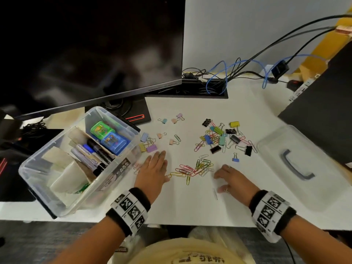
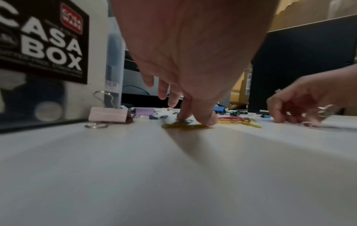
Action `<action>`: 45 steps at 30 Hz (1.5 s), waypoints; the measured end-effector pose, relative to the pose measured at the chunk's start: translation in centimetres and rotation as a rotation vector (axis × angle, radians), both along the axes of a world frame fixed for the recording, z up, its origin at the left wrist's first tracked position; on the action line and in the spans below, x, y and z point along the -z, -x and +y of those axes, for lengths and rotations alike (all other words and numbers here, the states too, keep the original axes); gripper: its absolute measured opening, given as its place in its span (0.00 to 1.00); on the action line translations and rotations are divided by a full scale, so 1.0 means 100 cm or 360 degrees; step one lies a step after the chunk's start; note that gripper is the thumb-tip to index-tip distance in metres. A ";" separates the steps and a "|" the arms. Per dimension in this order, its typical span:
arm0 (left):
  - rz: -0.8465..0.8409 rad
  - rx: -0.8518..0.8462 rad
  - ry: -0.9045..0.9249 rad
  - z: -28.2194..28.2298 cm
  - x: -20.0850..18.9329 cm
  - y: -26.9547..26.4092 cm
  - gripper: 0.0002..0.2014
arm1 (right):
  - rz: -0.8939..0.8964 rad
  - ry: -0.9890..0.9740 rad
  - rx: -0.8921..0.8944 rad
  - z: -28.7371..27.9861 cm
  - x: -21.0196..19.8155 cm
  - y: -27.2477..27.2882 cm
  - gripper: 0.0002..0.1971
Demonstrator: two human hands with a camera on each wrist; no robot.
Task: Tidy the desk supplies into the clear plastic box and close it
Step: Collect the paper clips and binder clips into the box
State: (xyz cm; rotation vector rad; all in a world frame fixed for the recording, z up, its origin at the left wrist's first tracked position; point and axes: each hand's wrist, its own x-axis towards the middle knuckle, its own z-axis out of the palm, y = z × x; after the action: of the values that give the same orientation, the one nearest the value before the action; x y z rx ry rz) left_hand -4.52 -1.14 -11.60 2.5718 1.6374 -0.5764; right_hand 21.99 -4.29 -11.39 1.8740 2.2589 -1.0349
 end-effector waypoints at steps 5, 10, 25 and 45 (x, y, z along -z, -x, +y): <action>-0.0199 0.0104 -0.0116 -0.013 0.012 0.003 0.33 | -0.0119 -0.0174 -0.0036 0.023 -0.008 0.034 0.32; -0.0205 0.0010 -0.0058 -0.013 0.010 -0.004 0.35 | -0.0458 0.0037 -0.0372 0.064 -0.019 0.044 0.59; -0.0728 -0.0147 0.0068 -0.009 0.010 0.005 0.28 | -0.0536 -0.0049 -0.0675 0.121 -0.030 0.088 0.37; -0.0936 -0.0280 0.0310 0.004 -0.003 -0.026 0.26 | -0.0089 -0.0238 0.0546 -0.025 -0.007 0.009 0.26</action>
State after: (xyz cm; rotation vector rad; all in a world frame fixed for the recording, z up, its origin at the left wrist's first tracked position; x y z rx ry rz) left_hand -1.88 -0.71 -11.26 2.1393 1.4820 0.0389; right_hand 21.04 -6.76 -10.72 2.3813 2.0827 -0.8484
